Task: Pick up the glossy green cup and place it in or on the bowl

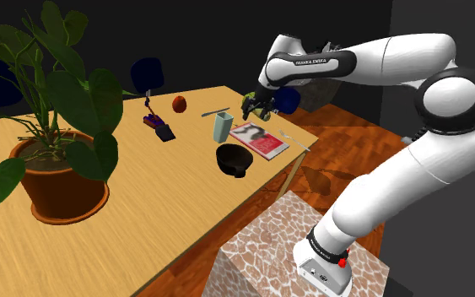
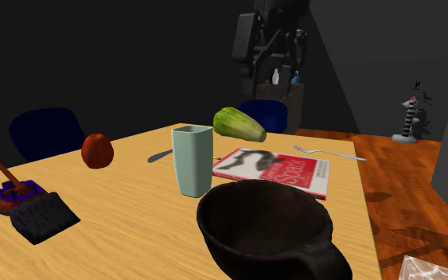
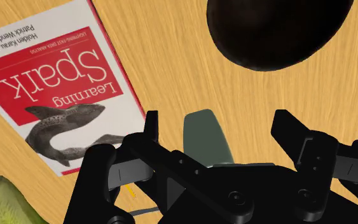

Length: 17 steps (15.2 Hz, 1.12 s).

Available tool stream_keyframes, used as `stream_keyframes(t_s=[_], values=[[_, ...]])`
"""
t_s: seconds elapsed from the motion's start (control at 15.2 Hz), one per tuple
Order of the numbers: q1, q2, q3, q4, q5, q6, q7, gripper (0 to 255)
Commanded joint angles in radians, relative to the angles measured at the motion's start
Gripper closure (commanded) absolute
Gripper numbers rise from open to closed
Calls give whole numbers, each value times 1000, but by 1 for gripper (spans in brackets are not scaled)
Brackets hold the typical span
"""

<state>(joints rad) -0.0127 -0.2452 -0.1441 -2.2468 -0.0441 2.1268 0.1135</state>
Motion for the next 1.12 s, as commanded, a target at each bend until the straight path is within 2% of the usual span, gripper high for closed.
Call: stream_keyframes(t_s=[0.0,0.66,1.06], values=[[1,80,-8,53,15,35,-6,0],[-24,463,-30,378,122,126,-61,0],[-27,502,-26,364,133,179,-68,0]])
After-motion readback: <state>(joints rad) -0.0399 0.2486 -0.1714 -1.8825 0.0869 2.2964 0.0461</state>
